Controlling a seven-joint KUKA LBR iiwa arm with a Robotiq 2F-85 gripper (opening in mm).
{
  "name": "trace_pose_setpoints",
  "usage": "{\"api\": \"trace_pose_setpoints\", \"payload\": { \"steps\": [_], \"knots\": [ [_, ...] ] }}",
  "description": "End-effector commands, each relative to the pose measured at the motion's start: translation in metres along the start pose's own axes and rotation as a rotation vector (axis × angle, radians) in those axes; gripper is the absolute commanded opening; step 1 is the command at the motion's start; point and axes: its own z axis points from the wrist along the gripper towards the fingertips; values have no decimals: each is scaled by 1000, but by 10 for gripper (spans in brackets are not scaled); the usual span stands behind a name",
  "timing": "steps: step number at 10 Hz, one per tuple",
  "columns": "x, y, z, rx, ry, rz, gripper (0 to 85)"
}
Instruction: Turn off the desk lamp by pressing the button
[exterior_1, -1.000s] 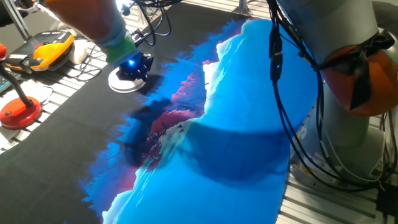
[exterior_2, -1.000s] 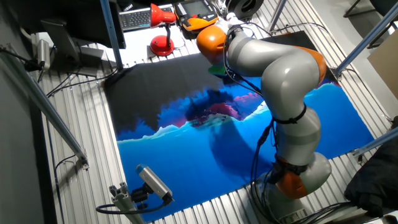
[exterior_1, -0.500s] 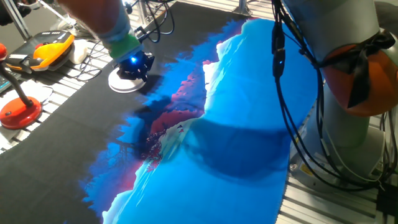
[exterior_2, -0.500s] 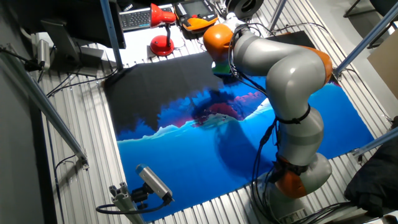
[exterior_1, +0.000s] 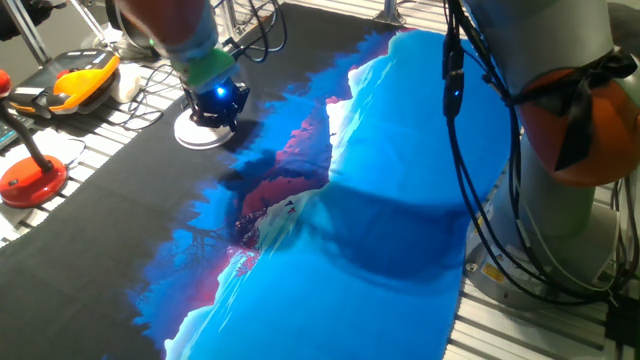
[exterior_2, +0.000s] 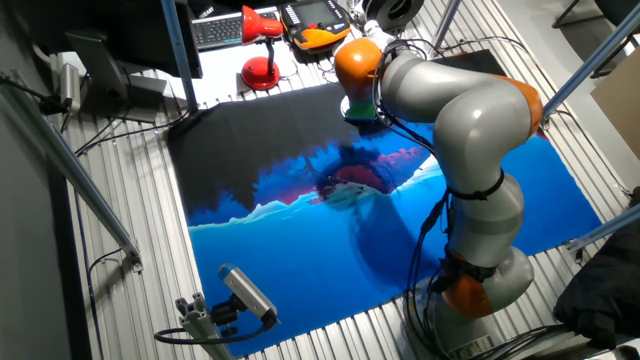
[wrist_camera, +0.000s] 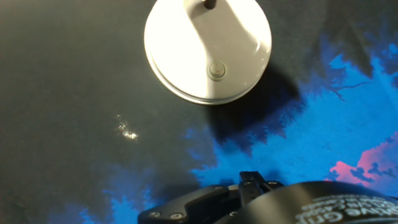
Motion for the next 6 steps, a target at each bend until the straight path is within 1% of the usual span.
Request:
{"api": "trace_pose_setpoints", "payload": {
  "steps": [1,4,6],
  "knots": [
    [0,0,0,7,-3,-4,0],
    [0,0,0,15,7,-14,0],
    [0,0,0,-18,38,-38,0]
  ]
}}
